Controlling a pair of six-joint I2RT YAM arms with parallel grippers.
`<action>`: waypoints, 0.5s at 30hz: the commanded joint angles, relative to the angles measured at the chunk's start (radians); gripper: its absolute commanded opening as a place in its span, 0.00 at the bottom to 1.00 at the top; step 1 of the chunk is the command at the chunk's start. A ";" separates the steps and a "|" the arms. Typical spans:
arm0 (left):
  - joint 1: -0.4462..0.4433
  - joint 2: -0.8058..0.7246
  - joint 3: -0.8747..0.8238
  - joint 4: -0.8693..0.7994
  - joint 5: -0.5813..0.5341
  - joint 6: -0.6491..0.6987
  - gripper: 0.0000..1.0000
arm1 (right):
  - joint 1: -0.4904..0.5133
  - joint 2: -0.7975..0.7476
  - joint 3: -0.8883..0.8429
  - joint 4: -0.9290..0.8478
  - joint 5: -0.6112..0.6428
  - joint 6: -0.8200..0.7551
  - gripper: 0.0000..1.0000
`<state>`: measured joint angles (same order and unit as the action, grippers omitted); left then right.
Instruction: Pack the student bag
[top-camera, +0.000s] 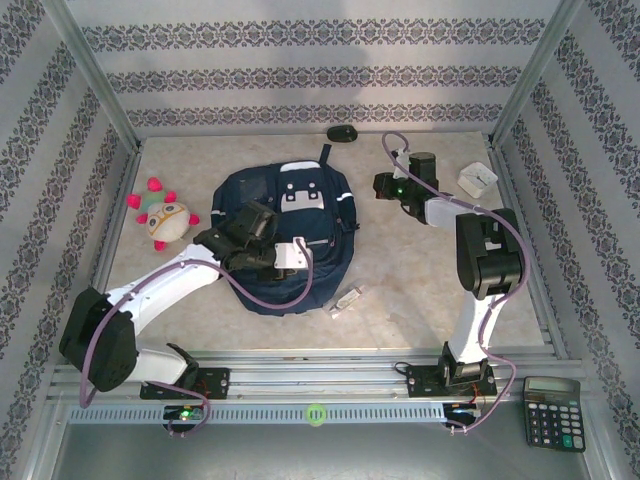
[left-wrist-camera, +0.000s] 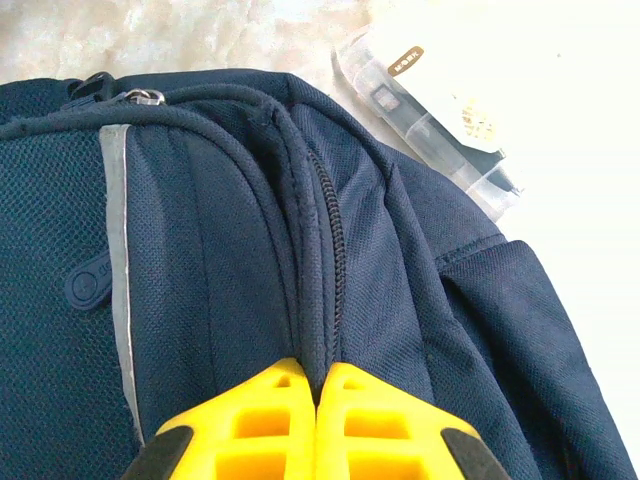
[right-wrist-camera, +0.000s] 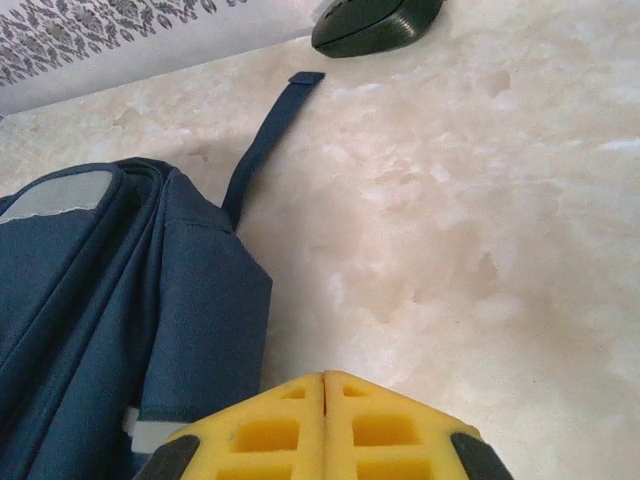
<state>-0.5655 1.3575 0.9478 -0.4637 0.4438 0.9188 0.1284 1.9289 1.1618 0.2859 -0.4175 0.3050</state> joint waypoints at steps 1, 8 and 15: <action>0.028 -0.036 -0.019 0.009 0.031 -0.025 0.06 | 0.024 -0.033 -0.039 0.048 -0.109 -0.052 0.00; 0.075 -0.086 -0.002 0.108 0.009 -0.292 0.73 | 0.095 -0.257 -0.251 -0.020 -0.175 -0.185 0.32; 0.073 -0.063 -0.010 0.113 -0.038 -0.325 0.83 | 0.196 -0.407 -0.367 -0.070 -0.236 -0.393 0.40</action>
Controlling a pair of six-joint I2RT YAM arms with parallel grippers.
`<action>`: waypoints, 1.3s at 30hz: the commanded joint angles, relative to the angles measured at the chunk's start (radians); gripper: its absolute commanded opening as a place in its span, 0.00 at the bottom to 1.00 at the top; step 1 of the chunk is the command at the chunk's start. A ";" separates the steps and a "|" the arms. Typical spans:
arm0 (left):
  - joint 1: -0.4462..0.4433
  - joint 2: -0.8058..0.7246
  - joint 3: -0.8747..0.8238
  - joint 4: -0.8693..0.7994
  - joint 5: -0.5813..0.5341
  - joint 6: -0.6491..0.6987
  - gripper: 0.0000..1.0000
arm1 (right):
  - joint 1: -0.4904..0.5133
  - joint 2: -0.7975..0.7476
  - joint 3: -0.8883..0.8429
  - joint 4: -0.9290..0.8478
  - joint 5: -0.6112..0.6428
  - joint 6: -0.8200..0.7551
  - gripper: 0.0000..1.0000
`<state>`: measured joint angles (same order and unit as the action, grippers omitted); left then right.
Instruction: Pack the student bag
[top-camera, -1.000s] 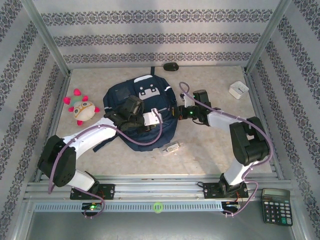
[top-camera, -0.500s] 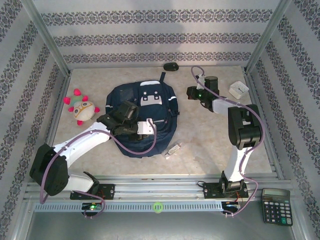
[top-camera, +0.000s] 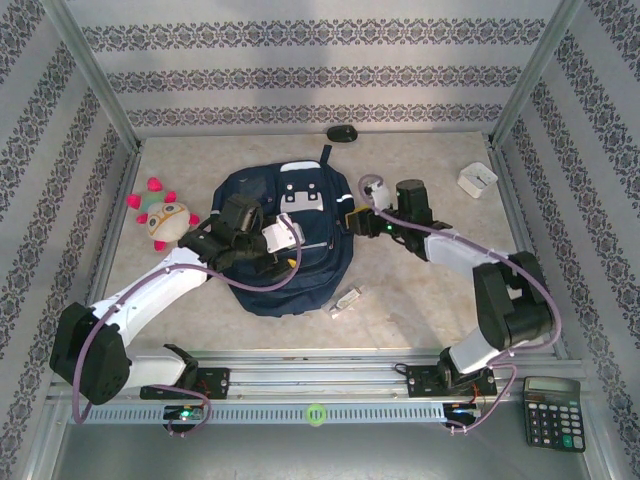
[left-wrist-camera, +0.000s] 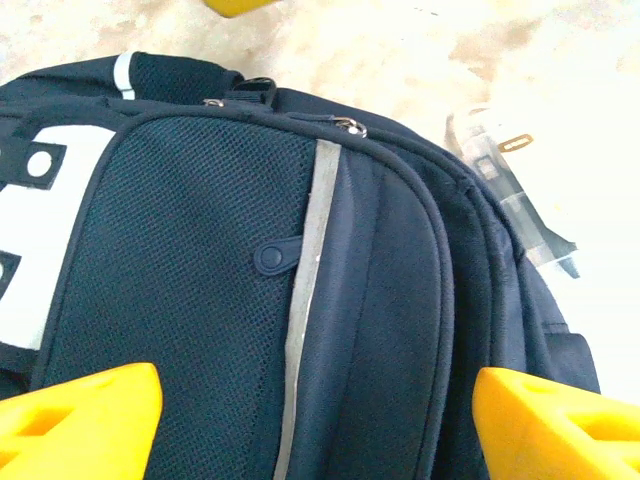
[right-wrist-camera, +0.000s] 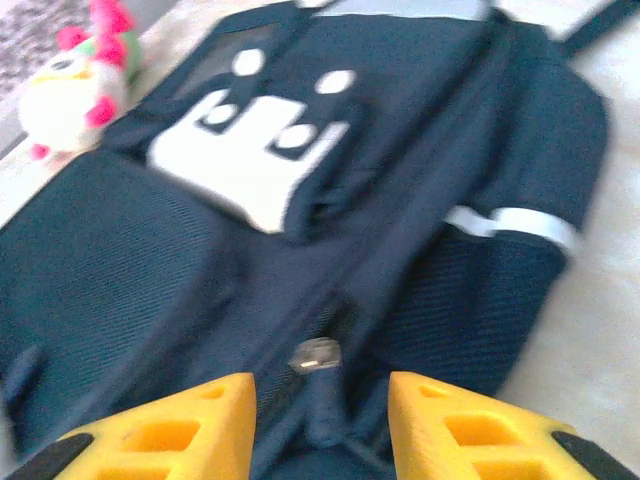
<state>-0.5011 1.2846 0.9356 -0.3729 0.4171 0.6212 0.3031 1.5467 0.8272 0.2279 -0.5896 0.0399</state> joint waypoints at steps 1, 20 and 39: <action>0.007 0.017 -0.002 0.012 -0.009 -0.003 0.84 | 0.029 -0.028 -0.030 -0.014 -0.081 -0.153 0.41; 0.001 0.141 -0.043 0.072 -0.099 0.184 0.87 | 0.052 -0.060 0.120 -0.365 -0.068 -0.571 0.45; 0.034 0.030 -0.058 0.078 0.144 0.166 0.02 | 0.094 0.061 0.271 -0.557 -0.175 -0.934 0.58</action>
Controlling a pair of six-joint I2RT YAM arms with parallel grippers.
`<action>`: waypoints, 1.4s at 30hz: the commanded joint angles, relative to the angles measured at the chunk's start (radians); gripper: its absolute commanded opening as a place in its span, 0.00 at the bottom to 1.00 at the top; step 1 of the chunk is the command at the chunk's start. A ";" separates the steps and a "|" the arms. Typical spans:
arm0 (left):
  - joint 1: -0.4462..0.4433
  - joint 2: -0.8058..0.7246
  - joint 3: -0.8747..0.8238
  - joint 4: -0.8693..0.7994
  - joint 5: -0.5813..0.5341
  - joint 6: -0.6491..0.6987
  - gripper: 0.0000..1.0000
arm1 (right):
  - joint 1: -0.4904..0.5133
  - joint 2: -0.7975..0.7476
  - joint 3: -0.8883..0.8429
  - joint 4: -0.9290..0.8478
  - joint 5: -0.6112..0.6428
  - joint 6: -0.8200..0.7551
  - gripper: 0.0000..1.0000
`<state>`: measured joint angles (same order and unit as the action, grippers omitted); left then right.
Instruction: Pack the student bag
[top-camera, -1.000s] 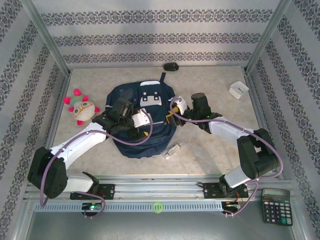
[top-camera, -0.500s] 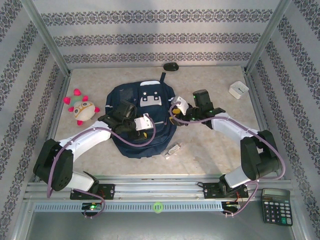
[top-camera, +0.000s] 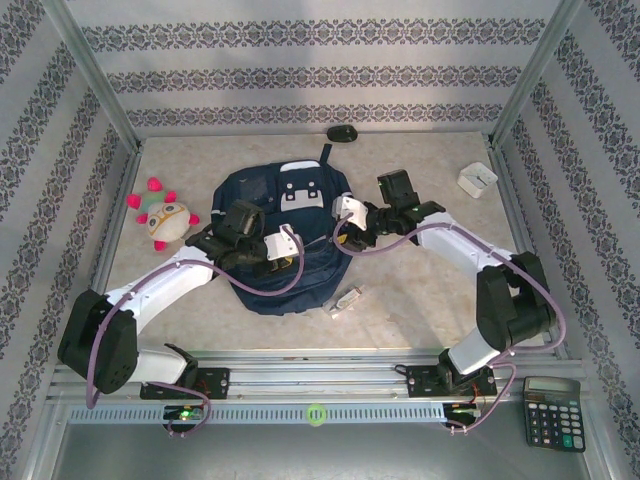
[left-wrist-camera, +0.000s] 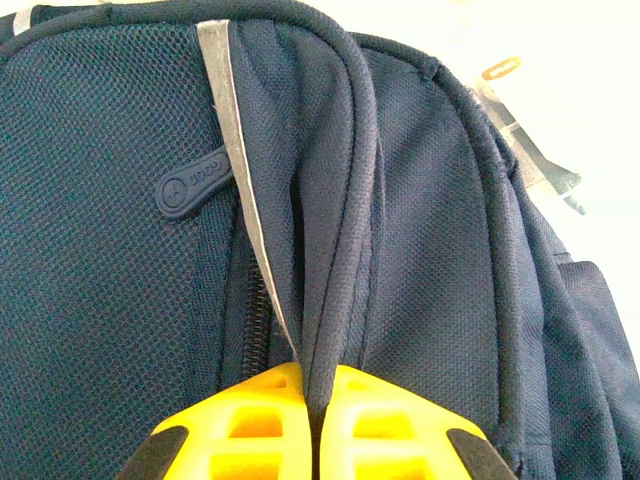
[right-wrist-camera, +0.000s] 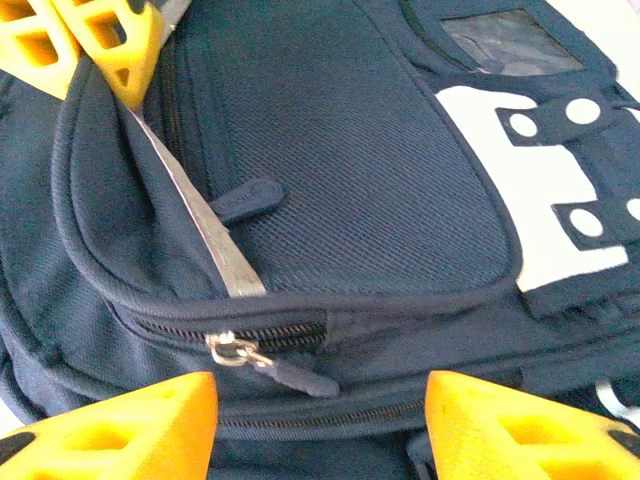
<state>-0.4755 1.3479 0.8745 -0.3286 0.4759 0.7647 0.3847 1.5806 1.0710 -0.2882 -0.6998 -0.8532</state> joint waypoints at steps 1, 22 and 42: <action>0.008 -0.032 0.005 0.036 0.084 0.026 0.02 | 0.015 0.036 0.032 -0.043 -0.067 -0.041 0.58; 0.024 0.007 0.039 0.139 0.002 -0.072 0.02 | 0.026 0.165 0.211 -0.459 -0.208 -0.145 0.23; -0.042 0.047 0.087 0.312 -0.148 -0.494 0.03 | 0.130 -0.009 0.006 -0.048 -0.201 0.497 0.00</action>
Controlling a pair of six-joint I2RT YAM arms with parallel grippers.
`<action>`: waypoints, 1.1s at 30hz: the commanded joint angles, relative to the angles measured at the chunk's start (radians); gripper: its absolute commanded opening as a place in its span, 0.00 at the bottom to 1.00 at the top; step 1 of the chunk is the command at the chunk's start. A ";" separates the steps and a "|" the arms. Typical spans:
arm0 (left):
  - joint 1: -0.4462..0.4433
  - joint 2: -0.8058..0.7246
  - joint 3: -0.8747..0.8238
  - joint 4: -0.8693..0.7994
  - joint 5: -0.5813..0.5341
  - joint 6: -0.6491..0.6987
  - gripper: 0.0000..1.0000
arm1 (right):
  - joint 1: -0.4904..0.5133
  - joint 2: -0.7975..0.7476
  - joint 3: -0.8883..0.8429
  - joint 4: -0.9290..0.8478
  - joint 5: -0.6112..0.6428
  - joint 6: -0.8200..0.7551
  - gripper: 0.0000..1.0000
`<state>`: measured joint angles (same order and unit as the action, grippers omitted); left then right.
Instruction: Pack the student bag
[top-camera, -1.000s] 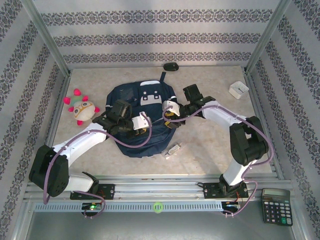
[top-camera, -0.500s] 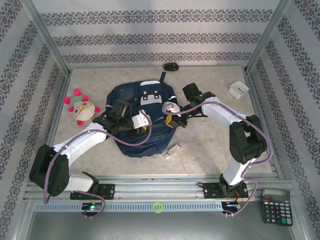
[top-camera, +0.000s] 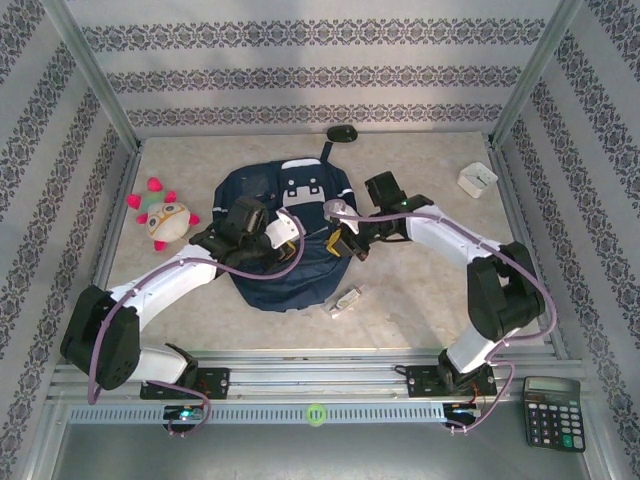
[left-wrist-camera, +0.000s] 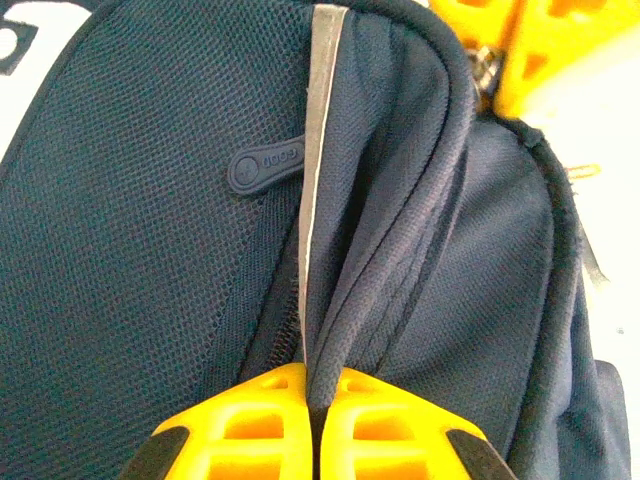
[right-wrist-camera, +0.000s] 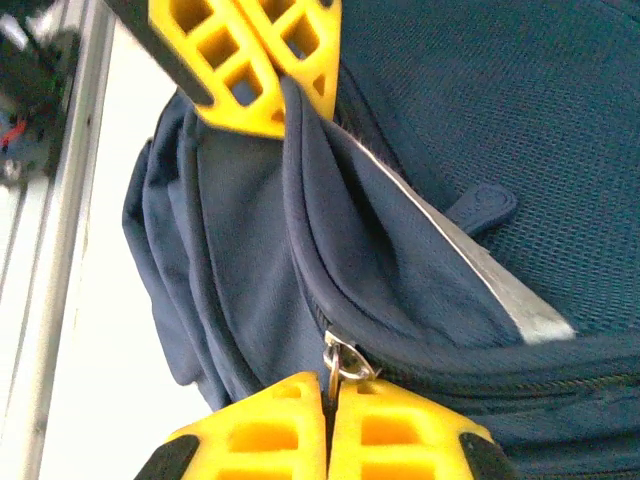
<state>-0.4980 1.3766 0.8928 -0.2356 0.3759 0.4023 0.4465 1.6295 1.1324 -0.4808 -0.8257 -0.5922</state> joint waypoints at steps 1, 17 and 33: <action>-0.027 0.024 0.071 0.232 -0.042 -0.138 0.03 | 0.088 -0.073 -0.087 0.216 -0.050 0.325 0.00; 0.101 -0.025 0.199 -0.188 -0.357 -0.491 0.83 | -0.043 -0.156 -0.180 0.261 0.337 0.949 0.00; 0.102 -0.070 -0.239 0.185 -0.147 -0.955 0.35 | -0.036 -0.061 0.026 0.059 0.406 0.813 0.00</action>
<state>-0.3901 1.2526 0.7780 -0.2955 0.0628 -0.3737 0.3717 1.5677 1.1191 -0.3866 -0.4683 0.2577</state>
